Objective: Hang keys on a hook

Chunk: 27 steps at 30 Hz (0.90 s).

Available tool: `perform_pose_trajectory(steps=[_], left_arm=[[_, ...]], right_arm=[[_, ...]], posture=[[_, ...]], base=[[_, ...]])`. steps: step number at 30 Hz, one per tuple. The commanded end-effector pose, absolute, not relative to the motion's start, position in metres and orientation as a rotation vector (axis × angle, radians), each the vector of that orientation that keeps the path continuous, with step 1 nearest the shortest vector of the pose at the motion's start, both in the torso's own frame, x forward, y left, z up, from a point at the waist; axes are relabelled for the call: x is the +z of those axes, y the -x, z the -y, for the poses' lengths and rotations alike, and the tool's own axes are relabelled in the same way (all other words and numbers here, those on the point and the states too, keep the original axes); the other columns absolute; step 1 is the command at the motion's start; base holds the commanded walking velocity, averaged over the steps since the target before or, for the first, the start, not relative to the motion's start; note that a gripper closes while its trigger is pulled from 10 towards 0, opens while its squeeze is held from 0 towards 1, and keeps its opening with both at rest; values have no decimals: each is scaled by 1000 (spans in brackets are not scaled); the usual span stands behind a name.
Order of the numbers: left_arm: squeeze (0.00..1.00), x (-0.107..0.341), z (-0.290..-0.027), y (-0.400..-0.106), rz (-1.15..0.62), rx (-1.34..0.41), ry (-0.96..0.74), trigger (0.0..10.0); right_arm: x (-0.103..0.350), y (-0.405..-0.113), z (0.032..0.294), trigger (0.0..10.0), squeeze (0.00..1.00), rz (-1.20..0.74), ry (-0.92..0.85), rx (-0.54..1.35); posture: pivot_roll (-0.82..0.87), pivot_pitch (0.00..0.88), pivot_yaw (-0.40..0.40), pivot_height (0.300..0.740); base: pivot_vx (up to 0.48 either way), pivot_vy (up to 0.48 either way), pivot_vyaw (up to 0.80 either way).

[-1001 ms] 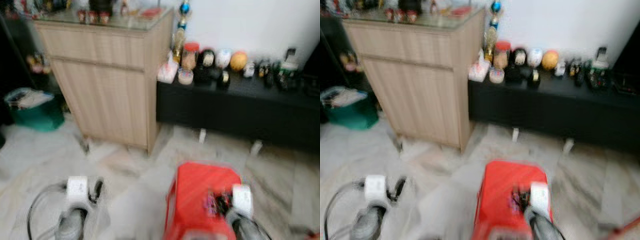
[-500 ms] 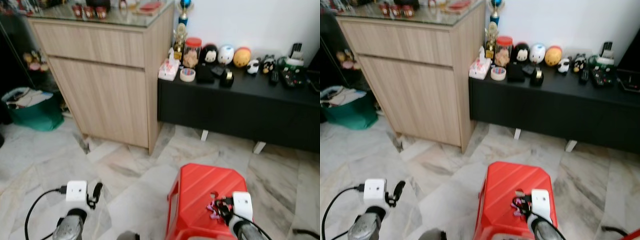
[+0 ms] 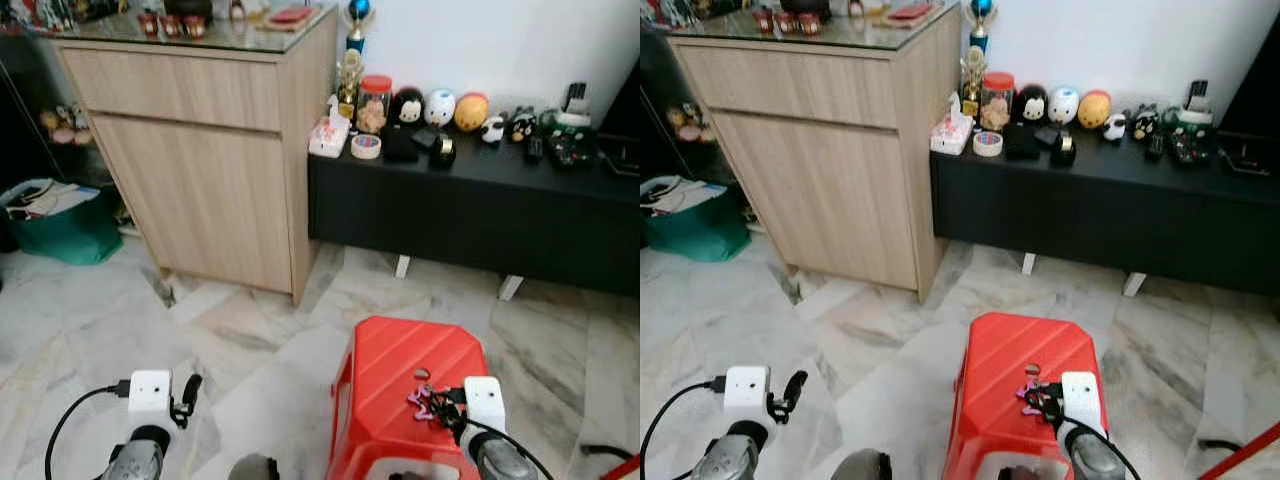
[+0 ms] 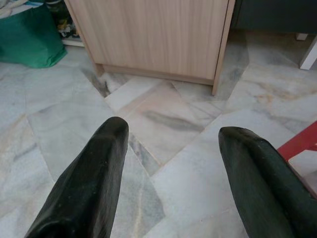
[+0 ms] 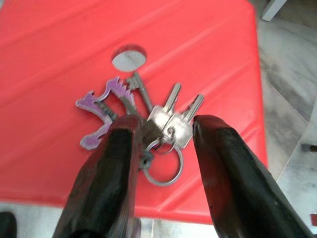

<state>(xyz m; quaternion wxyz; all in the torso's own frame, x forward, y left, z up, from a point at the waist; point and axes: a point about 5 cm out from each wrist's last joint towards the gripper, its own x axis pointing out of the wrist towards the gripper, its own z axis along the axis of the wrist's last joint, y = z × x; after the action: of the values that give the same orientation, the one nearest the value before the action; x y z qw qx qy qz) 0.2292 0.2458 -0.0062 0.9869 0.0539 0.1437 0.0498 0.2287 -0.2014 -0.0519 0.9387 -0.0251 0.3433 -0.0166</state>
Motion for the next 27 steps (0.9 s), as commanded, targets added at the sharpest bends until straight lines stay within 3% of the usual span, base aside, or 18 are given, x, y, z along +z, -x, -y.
perform_pose_trajectory(steps=[1, 19, 27], left_arm=[[0, -8, -247, -227, -305, 98, -109, 10000], [0, -2, -252, -221, -294, 69, -139, 10000], [0, 6, -245, -225, -261, 42, -140, 10000]], right_arm=[[-52, -231, 197, 10000, 0, -712, 64, -13], [-43, -252, 173, 10000, 0, -728, 161, 119], [-42, -254, 184, 10000, 0, -764, 202, 64]], posture=[[126, 0, -32, 620], [156, 0, 8, 620], [159, 0, 9, 620]], base=[[0, 0, 0], [0, 0, 0], [0, 0, 0]])
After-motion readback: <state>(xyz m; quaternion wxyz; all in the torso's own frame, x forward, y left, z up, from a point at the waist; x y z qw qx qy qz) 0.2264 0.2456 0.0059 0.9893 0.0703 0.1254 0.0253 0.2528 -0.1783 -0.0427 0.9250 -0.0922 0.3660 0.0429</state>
